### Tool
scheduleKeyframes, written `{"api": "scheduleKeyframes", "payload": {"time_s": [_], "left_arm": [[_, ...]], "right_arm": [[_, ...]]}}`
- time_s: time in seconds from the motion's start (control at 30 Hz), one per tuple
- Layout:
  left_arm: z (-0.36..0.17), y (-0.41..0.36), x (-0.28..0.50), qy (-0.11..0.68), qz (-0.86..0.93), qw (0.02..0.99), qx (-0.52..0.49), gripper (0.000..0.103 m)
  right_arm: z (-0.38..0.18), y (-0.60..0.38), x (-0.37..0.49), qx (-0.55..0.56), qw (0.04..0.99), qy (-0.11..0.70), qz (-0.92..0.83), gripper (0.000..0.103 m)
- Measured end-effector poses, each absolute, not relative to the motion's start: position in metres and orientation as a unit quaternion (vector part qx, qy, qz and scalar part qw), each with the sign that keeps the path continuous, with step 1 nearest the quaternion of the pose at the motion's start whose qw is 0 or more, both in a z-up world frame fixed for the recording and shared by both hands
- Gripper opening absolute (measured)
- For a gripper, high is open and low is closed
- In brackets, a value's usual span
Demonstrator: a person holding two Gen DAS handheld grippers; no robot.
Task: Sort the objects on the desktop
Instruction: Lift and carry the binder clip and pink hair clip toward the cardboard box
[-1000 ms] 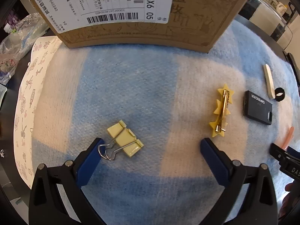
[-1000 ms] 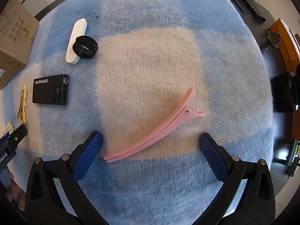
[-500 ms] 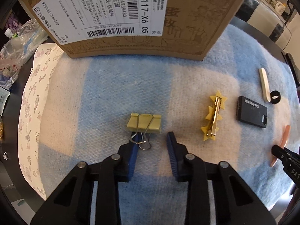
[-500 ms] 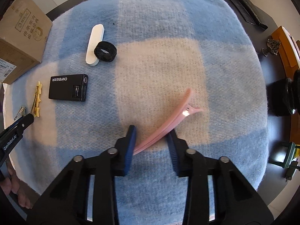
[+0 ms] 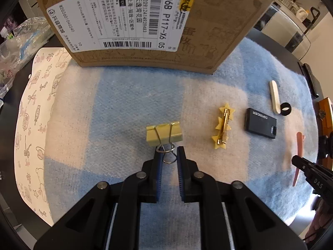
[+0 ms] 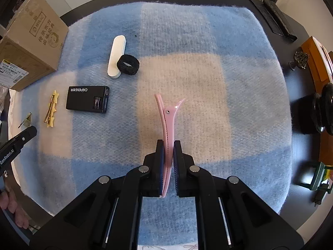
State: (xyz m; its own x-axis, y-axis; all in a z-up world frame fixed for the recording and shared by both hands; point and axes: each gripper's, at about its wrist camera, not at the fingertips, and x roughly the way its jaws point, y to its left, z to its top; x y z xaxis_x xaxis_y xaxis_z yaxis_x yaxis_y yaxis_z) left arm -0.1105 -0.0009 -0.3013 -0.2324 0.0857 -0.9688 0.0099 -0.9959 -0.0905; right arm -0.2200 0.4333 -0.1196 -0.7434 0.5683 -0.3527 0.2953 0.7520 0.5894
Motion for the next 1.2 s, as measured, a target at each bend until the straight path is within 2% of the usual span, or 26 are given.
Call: {"api": "scheduleKeyframes", "payload": {"time_s": [0.27,0.6,0.83,1.2], "left_arm": [[-0.276,0.002,-0.104,-0.031,0.784,0.025,-0.62,0.013],[-0.182,-0.007,-0.094,-0.033,0.796,0.039,-0.604,0.013],[-0.116,-0.003,-0.063,-0.021,0.804,0.053,-0.592,0.013],[-0.08,-0.016,-0.023,-0.019,0.813,0.045,-0.581,0.013]], "right_arm": [[-0.109,0.417,-0.198,0.239,0.267,0.898,0.254,0.008],[-0.1,0.336,-0.119,0.246,0.3,0.884,0.26,0.008],[-0.048,0.295,-0.065,0.268,0.329,0.866,0.265,0.008],[-0.002,0.268,-0.044,0.272,0.346,0.853,0.279,0.008]]}}
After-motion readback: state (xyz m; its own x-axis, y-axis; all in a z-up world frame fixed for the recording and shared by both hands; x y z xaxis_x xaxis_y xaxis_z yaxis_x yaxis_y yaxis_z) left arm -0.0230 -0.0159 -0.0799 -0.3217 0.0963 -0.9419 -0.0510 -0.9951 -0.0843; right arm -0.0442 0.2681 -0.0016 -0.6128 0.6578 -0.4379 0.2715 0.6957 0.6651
